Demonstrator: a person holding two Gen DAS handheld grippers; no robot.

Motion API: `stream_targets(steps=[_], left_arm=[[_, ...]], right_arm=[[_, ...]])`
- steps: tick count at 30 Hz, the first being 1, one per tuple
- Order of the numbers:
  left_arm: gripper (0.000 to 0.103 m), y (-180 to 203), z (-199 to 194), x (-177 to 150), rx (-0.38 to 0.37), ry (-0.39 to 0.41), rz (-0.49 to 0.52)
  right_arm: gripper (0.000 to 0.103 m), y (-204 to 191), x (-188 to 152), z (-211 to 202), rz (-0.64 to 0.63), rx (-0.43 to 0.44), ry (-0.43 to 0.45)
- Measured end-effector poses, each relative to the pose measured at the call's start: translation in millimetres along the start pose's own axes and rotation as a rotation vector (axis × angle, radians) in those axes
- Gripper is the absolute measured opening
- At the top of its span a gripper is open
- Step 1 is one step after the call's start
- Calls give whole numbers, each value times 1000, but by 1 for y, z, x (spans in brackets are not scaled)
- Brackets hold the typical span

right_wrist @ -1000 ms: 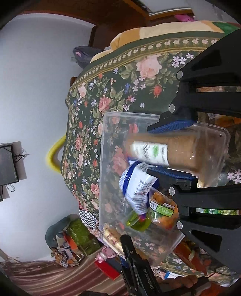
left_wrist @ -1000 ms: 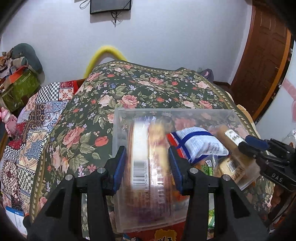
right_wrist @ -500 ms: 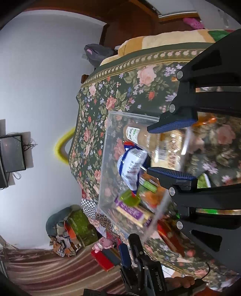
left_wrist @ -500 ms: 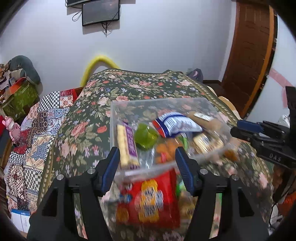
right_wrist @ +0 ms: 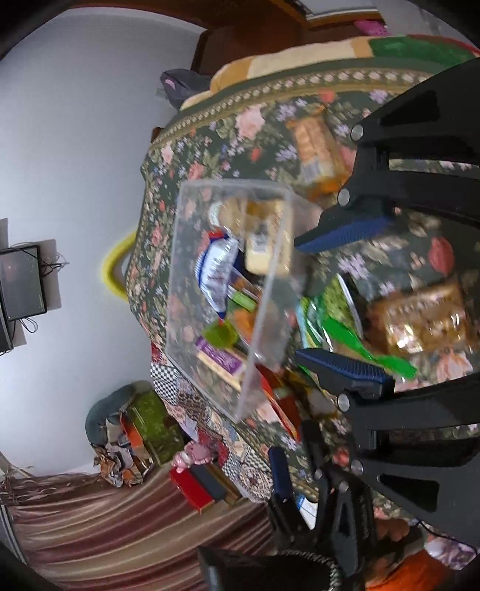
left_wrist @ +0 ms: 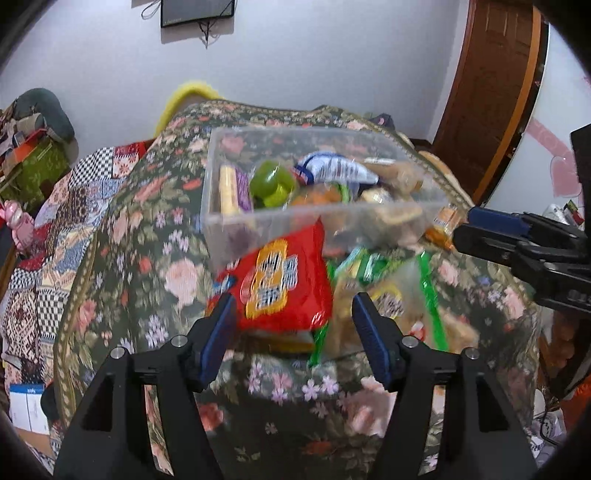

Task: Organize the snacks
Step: 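Lift the red chip bag in the left tool while the right lifts the green-strip bag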

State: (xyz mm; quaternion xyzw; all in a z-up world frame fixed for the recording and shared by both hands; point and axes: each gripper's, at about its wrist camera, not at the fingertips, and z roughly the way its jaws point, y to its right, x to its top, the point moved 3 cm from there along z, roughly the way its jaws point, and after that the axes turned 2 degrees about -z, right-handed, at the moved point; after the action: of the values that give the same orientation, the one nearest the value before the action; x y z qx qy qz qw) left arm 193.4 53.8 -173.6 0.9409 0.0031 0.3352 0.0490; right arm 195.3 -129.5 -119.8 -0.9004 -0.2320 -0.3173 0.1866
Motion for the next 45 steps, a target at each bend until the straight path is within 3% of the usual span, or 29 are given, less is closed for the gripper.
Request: stream_targets(steps=[6,10,19,27,29,30,33,45], left_arm=[[64,-9,19,-7,64,1,7],[64,-10,28,-7,66,14,13],[26,-18,20,-7,93,86,24],[18,-25,-12,-12,78,122,23],[18,-27,-18,-14,59,121,8],[18,-27,-21,-14,57,122,7],[18,-24,-28,-16,57,128,14],[18,-12,-57,3,22,193,19]], right_arm=[[68,-15,-13,12,11,19,-30],[73,-22,-18,23,17,23,-55],[76,-37,-25,40,19,53,-106],[76,-46,-25,56,-8,45,-130],[74,-48,-25,60,-15,40,-134],[64,-49,-26,60,-18,41,-133],[51,-48,-26,57,-18,52,-119],[46,-39,-10,23,-30,44,-25]])
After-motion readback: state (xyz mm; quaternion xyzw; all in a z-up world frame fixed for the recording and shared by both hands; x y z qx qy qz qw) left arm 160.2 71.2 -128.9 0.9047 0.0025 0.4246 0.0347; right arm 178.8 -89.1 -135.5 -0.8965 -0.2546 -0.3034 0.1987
